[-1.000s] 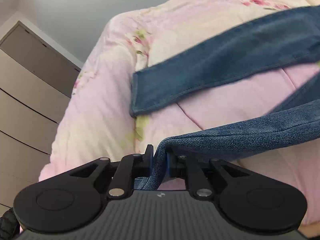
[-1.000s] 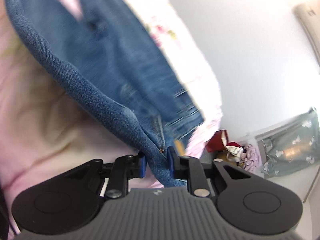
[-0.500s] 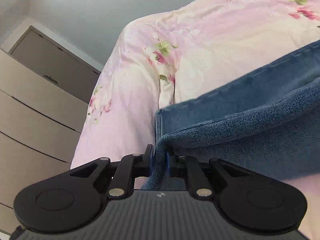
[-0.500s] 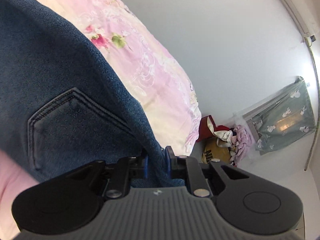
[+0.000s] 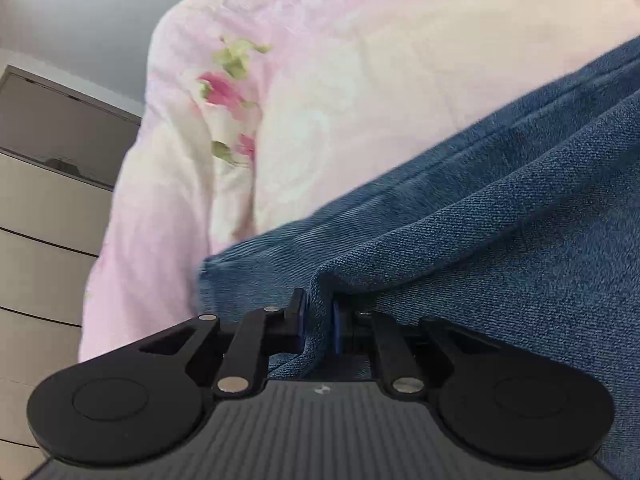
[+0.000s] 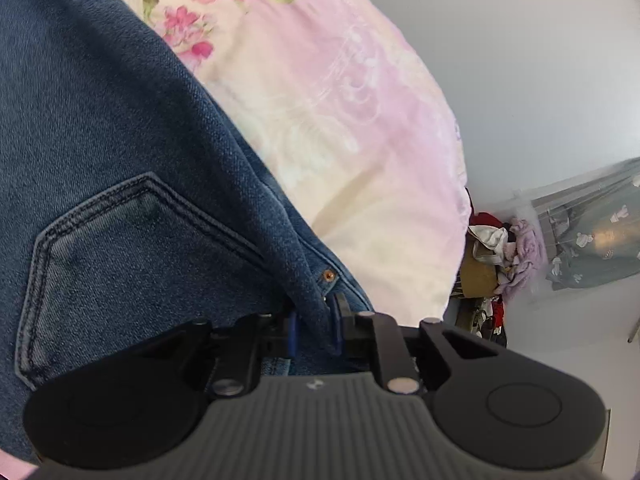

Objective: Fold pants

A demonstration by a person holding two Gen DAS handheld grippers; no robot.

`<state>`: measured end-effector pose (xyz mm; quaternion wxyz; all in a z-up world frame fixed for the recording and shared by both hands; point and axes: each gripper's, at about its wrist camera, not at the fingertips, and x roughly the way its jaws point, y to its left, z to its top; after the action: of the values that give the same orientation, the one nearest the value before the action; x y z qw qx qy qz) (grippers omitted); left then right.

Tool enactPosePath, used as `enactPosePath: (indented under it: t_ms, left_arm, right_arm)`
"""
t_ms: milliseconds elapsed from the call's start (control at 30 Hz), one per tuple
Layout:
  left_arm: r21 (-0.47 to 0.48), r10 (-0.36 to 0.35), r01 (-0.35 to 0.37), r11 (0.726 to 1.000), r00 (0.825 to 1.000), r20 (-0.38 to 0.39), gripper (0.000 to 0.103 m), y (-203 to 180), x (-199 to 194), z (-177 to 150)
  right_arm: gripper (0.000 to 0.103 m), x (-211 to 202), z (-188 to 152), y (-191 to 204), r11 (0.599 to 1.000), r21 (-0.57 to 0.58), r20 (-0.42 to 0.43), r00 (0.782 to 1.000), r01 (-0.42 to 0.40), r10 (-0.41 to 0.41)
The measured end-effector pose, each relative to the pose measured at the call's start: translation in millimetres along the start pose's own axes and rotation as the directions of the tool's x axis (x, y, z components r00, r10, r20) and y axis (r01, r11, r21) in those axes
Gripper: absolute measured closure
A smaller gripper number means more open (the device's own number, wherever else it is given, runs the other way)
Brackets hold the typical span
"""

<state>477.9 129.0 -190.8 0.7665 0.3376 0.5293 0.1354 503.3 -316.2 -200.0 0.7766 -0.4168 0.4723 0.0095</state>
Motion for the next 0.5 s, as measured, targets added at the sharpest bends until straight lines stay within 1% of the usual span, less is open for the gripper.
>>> enactPosePath:
  t_ms: [100,167,233,267,367,433,500]
  left_arm:
    - [-0.001,0.017,-0.017,1.0,1.0,0.022,0.089,-4.9,0.8,-3.5]
    - [-0.053,0.008,-0.006,0.999,0.999,0.041,0.089,6.0,-6.2,-2.2]
    - [-0.104,-0.016,0.022,0.994,0.998,0.055,0.089,23.6,-16.1,1.7]
    - [-0.118,-0.033,0.039,0.992,0.998,0.05,0.089,31.7,-19.9,4.3]
    - [-0.142,-0.053,0.053,0.988,0.999,0.008,0.089,41.1,-20.4,15.1]
    - [-0.158,-0.045,0.043,0.986,0.999,-0.01,0.089,39.2,-14.3,22.6]
    - [-0.172,-0.035,0.034,0.984,0.999,-0.003,0.089,34.3,-7.5,28.1]
  right_arm:
    - [0.091,2.2,-0.1,-3.8,1.0,-0.006,-0.007,1.0,-0.012,0.012]
    - [0.091,-2.8,-2.5,-9.3,1.0,-0.003,-0.004,1.0,-0.009,0.009]
    - [0.091,-13.3,-4.6,-16.6,1.0,0.004,0.008,1.0,0.006,-0.006]
    - [0.091,-27.3,-4.5,-17.1,1.0,0.018,0.015,1.0,0.017,-0.017]
    - [0.091,-38.2,3.1,-29.7,0.998,0.056,0.024,0.999,0.035,-0.037]
    - [0.091,-34.7,12.4,-32.5,0.996,0.085,0.01,0.999,0.04,-0.041]
    - [0.091,-23.0,19.4,-26.6,0.997,0.067,-0.02,0.999,0.045,-0.043]
